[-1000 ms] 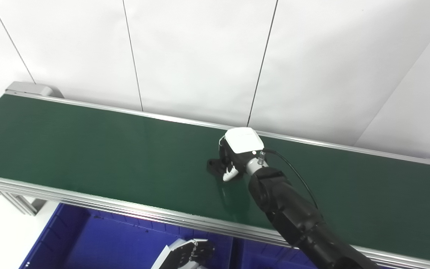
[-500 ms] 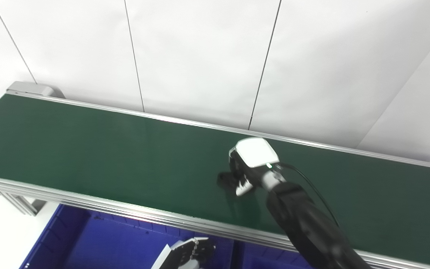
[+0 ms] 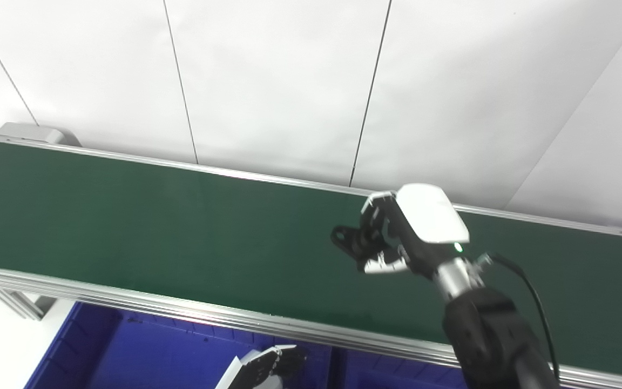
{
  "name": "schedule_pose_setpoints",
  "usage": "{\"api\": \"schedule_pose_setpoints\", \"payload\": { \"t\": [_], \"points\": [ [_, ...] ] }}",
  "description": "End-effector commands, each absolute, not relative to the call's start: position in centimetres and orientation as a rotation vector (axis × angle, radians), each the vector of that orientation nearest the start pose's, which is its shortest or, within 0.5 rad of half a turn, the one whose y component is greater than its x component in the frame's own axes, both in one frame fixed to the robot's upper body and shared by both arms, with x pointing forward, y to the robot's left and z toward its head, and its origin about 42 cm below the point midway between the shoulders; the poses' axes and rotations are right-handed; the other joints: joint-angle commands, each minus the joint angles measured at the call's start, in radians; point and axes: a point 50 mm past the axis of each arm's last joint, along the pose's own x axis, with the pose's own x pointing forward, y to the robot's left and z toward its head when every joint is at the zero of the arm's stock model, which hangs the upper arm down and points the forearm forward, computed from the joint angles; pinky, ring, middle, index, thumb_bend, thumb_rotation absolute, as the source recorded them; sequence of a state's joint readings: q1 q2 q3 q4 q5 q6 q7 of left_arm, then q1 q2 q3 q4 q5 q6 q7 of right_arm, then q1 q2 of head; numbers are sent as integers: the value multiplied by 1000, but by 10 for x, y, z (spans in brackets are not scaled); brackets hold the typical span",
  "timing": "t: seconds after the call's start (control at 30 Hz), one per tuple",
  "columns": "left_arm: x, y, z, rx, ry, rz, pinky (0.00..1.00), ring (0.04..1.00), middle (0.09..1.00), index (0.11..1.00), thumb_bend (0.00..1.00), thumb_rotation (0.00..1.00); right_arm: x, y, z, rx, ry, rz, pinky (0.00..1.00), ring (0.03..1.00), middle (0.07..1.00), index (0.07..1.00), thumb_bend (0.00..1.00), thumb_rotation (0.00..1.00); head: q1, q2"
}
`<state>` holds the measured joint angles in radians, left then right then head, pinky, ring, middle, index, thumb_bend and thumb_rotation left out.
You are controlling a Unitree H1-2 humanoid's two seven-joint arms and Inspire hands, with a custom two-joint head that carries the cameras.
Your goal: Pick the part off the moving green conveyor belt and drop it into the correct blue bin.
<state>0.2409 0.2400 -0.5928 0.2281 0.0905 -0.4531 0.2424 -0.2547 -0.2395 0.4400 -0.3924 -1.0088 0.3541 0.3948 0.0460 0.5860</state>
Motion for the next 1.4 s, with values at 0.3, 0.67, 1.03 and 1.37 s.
{"api": "schedule_pose_setpoints", "payload": {
  "t": [0.3, 0.67, 1.03, 1.37],
  "points": [
    [135, 176, 14, 160, -18, -354, 771, 782, 783, 765, 811, 626, 242, -187, 192, -1141, -137, 272, 475, 465, 432, 500, 529, 0, -83, 92],
    [130, 193, 29, 173, -55, -328, 877, 858, 839, 820, 748, 712, 174, -213, 129, -1131, 104, 329, 533, 564, 449, 492, 530, 0, -119, 248],
    [147, 196, 45, 192, -131, -342, 850, 864, 850, 814, 789, 744, 172, -219, 94, -1151, 221, 389, 581, 586, 481, 488, 531, 2, -108, 329],
    [148, 199, 47, 164, -123, -323, 817, 846, 846, 810, 754, 702, 183, -211, 67, -1230, 251, 472, 685, 702, 640, 488, 520, 85, -129, 341]
  ]
}}
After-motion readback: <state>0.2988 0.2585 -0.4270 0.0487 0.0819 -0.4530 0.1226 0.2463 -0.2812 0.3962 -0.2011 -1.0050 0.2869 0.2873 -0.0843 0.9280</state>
